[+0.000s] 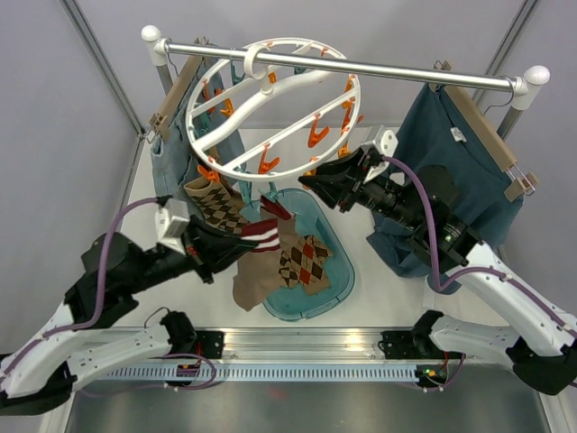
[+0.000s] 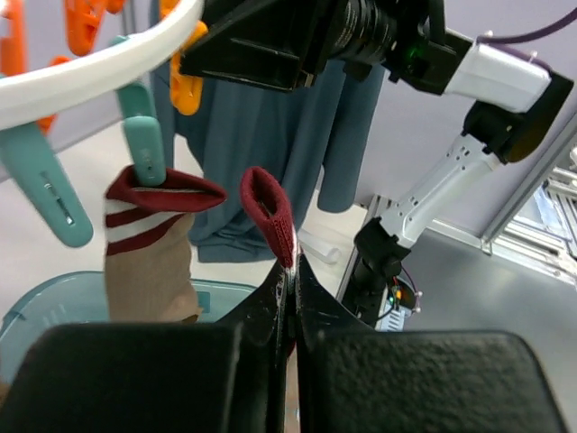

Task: Clip the socks to the hanger
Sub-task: Clamp the sock onto the hanger.

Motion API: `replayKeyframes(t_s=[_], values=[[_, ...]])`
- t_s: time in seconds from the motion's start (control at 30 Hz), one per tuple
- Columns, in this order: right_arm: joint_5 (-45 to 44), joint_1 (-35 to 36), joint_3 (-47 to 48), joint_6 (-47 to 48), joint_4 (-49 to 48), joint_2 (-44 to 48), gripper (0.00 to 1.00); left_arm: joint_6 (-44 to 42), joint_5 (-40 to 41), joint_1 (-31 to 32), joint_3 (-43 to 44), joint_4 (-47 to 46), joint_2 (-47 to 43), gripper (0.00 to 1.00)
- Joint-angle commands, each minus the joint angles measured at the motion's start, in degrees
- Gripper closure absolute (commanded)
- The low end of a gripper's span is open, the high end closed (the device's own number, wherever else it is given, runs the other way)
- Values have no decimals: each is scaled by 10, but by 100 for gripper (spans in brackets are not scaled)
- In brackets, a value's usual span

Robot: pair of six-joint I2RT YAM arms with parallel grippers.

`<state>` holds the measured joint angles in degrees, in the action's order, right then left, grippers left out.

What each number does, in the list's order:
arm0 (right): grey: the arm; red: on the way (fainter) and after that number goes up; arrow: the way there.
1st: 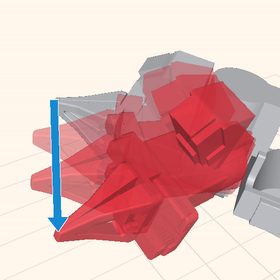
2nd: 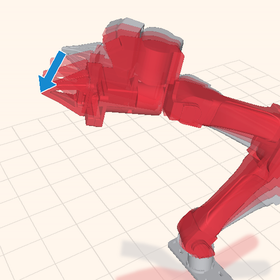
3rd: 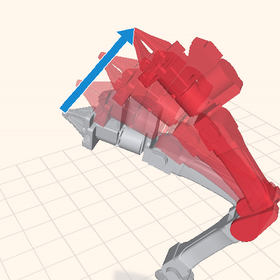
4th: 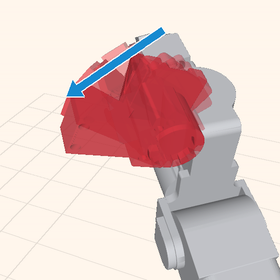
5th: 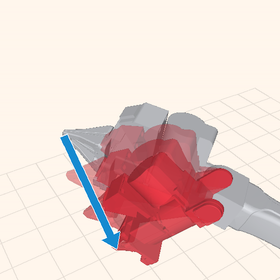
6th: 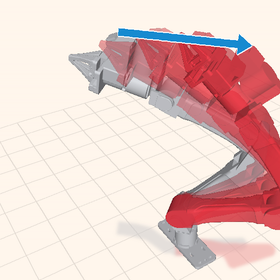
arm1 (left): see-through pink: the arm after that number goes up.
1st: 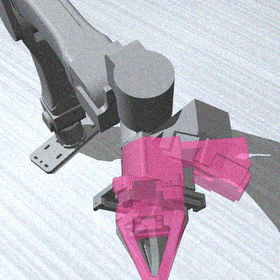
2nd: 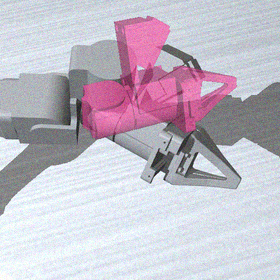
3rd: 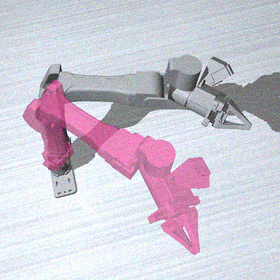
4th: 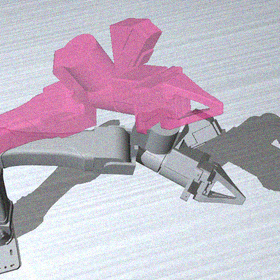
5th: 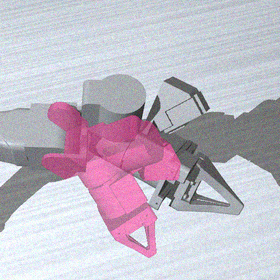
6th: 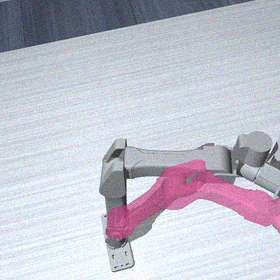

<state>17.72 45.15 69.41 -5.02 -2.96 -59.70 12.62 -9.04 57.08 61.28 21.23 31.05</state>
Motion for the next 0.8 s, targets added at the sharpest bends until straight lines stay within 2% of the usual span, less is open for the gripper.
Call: replayKeyframes(t_s=[0.0, 0.13, 0.27, 0.37, 0.57, 0.77], values=[[4, 6, 28, -17, -4, 3, 100, 7, -57, 0, -12, -79, 65, 98], [2, 13, 30, -23, 1, 6, 100, 1, -56, 0, -42, -180, 109, 98], [-8, 18, 40, -26, 19, 2, 100, -8, -23, 0, -55, -239, 155, 98], [-22, 25, 46, -26, 28, -1, 100, -22, 15, 0, -73, -288, 172, 98], [-42, 35, 53, -20, 46, -10, 100, -80, 39, 0, -129, -408, 172, 98], [-44, 42, 58, -15, 49, -16, 100, -124, 36, 0, -141, -440, 178, 98]])
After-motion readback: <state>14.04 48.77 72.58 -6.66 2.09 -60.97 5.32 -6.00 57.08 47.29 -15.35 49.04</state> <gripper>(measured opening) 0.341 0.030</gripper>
